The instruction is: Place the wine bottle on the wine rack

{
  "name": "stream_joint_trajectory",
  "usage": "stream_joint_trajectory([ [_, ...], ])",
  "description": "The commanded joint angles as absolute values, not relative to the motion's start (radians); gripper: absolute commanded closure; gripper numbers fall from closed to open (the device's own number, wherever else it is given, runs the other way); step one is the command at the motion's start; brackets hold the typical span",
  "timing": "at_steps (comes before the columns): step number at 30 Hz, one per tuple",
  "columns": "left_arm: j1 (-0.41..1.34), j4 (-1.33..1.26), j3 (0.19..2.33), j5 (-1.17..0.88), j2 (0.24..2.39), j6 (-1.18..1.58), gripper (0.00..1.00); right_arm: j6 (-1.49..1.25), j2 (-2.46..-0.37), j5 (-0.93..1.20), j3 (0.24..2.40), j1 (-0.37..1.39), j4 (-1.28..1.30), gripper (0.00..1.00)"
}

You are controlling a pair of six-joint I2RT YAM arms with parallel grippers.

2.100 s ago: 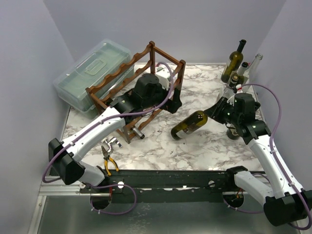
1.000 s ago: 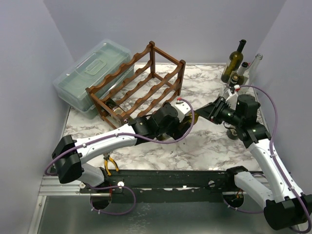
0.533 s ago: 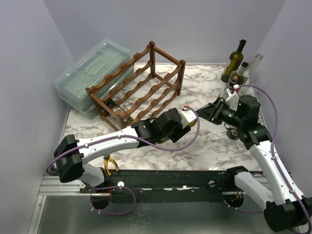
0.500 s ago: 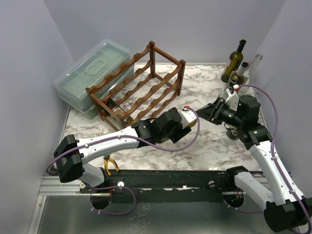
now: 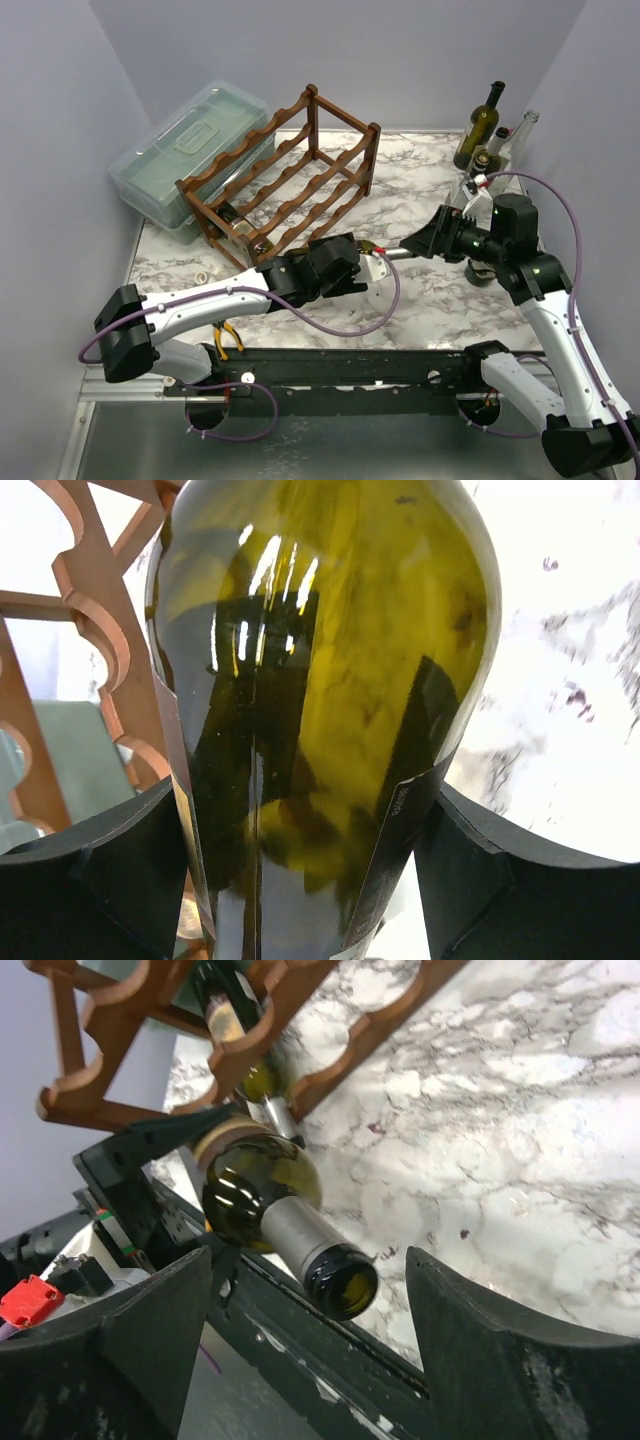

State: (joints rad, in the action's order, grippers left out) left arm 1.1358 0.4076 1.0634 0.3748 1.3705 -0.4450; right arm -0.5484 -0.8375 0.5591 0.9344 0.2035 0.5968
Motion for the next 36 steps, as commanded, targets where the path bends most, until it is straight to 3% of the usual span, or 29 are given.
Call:
stream_joint_trajectory([
  [1,1.144,0.346,0.992,0.335,1.259,-0.676,1.0,-0.416,-0.845,0.56,0.989,0.203,0.732,0.18],
  [8,1.148,0.233,0.847,0.23,1.168,-0.86,1.0,-0.248,-0.9,0.619,1.053,0.231,0.929,0.14],
  [21,1.149,0.188,0.807,0.184,1.156,-0.855,1.0,-0.31,-0.921,0.853,0.863,0.354,0.813,0.16],
  [29,1.15,0.19,0.803,0.163,1.151,-0.85,1.0,-0.281,-1.064,0.751,0.898,0.564,0.836,0.25],
  [36,1.15,0.213,0.78,0.11,1.129,-0.836,1.0,-0.284,-1.126,0.724,0.887,0.592,0.807,0.28],
])
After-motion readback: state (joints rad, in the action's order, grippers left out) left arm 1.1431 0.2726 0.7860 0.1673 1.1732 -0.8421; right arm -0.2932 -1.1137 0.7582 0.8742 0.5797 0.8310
